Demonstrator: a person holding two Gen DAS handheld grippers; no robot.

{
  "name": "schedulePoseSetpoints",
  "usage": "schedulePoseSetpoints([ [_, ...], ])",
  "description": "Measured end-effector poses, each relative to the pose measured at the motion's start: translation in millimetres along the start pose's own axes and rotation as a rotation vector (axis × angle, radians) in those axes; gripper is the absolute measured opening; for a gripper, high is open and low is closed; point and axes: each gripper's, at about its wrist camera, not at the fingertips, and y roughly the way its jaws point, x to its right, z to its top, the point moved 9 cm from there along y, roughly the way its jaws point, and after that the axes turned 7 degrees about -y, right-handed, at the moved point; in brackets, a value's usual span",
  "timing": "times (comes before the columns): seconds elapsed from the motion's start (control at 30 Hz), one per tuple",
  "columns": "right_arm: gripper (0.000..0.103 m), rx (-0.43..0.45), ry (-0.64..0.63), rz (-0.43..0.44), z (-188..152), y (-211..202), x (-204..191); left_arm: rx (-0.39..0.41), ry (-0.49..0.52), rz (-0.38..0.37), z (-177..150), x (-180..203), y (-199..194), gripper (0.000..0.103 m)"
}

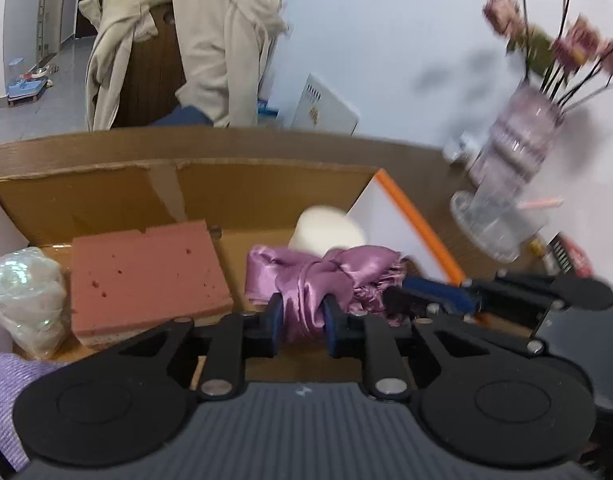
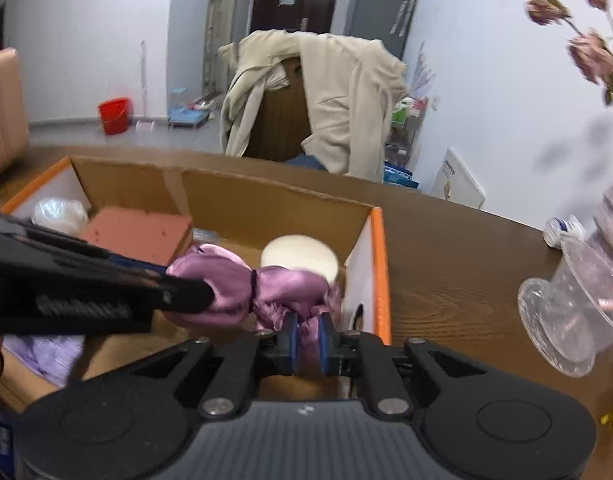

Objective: Organize soft objects
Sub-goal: 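Carry the pink scrunchie into the box and open the left tool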

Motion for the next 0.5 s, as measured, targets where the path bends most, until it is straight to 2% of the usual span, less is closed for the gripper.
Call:
schedulePoseSetpoints([
  [0.13,0.015,0.023,-0.041,-0.011,4,2,-5,-0.008,-0.004,0.015,-6,-6,1,0.026],
  [0.23,0.025,0.03,-0.026,0.022,3,-4,-6,0.009,0.002,0.038,-3,-6,-8,0.03],
  [0.37,0.028,0.062,0.003,0.053,9,-25,1,0.037,0.033,0.053,-2,3,-40,0.034],
  [0.5,0.034,0.114,0.028,0.073,16,-71,11,0.087,0.067,0.074,-6,15,-89,0.043],
])
